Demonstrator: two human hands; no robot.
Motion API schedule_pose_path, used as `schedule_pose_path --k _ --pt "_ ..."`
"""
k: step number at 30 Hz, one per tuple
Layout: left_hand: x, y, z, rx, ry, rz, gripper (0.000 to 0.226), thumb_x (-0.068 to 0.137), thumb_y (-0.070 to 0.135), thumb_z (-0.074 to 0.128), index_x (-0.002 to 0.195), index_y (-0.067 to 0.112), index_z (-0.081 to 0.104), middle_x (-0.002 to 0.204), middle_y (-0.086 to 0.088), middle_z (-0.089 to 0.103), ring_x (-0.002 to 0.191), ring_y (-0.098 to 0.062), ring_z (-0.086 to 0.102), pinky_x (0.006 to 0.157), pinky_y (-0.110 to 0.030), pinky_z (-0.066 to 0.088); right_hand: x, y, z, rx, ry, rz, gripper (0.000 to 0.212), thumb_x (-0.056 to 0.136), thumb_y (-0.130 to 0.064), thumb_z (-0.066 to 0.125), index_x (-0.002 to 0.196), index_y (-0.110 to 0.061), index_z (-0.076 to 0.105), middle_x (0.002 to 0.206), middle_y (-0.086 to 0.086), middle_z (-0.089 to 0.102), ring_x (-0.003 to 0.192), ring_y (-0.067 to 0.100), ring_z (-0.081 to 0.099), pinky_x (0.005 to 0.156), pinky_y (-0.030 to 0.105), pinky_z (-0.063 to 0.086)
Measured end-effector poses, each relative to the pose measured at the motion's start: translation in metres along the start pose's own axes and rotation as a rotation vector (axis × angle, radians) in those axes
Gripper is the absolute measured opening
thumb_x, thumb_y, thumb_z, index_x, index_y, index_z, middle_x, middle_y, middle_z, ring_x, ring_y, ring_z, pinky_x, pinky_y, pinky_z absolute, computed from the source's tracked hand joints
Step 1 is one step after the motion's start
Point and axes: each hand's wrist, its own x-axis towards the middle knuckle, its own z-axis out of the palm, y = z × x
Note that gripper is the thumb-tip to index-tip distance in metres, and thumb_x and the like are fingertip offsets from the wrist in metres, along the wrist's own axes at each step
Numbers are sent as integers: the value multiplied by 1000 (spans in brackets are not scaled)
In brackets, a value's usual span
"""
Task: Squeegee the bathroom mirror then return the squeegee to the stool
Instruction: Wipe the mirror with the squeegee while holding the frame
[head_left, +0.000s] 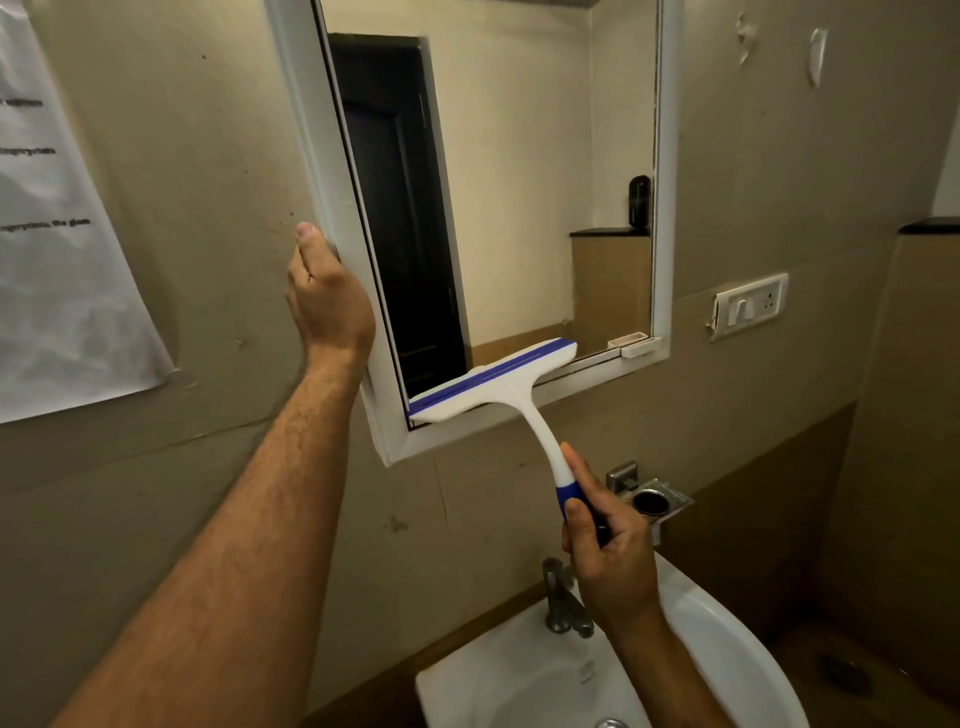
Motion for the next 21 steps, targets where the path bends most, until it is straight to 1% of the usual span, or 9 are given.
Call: schedule_pose_path --k 4,6,8,10,12,14,17,20,21 --pt "1 -1 0 -4 -1 5 49 103 33 18 136 8 44 139 -13 47 128 -23 42 110 -33 30 2 0 -11 -10 -5 -18 49 95 -10 52 132 -42 42 100 -6 61 80 -1 62 63 13 52" --pt "1 -1 -1 -9 -7 10 48 104 32 18 136 7 44 134 -6 50 125 -15 43 107 -25 30 7 5 -20 -12 6 -5 51 96 -7 52 129 -45 44 88 -15 60 72 6 61 58 16 52" --pt "0 0 -2 -1 -22 26 46 104 29 17 138 9 41 133 -6 49 125 -14 42 105 -24 28 14 10 -29 2 41 15 52 97 -7 50 129 -47 46 76 -9 61 64 12 56 54 21 51" --pt "0 -1 -1 5 -27 37 46 104 30 17 140 10 38 141 -11 44 130 -20 39 110 -29 26 24 11 -33 40 94 46 48 98 -12 48 134 -45 47 80 4 61 63 13 52 56 25 50" --pt "1 -2 -1 15 -21 27 47 104 31 17 139 9 39 142 -13 44 131 -23 39 111 -31 27 38 7 -35 91 143 74 45 100 -15 46 137 -40 48 80 11 59 64 19 51 56 29 48" --pt "3 -2 -1 17 -8 8 49 103 32 18 138 7 42 140 -14 46 130 -25 40 109 -31 28 53 -3 -35 120 176 79 43 101 -15 45 136 -38 46 76 11 57 62 18 49 52 28 46" --pt "2 1 -2 22 -6 5 47 104 31 18 135 6 44 137 -15 48 126 -24 43 103 -27 30 63 -9 -35 147 197 79 41 100 -14 45 136 -36 46 73 8 57 57 11 50 48 21 45" --pt "1 -1 -1 18 -15 12 46 104 29 17 136 7 43 136 -15 48 117 -21 45 97 -22 30 51 -1 -34 167 177 120 41 100 -14 45 136 -34 48 69 8 56 52 6 48 45 18 44" --pt "0 0 -1 25 -16 14 45 104 28 17 137 8 41 136 -15 48 118 -21 45 98 -23 30 44 4 -35 168 166 141 41 100 -14 45 136 -34 49 70 9 56 52 6 48 45 18 44"
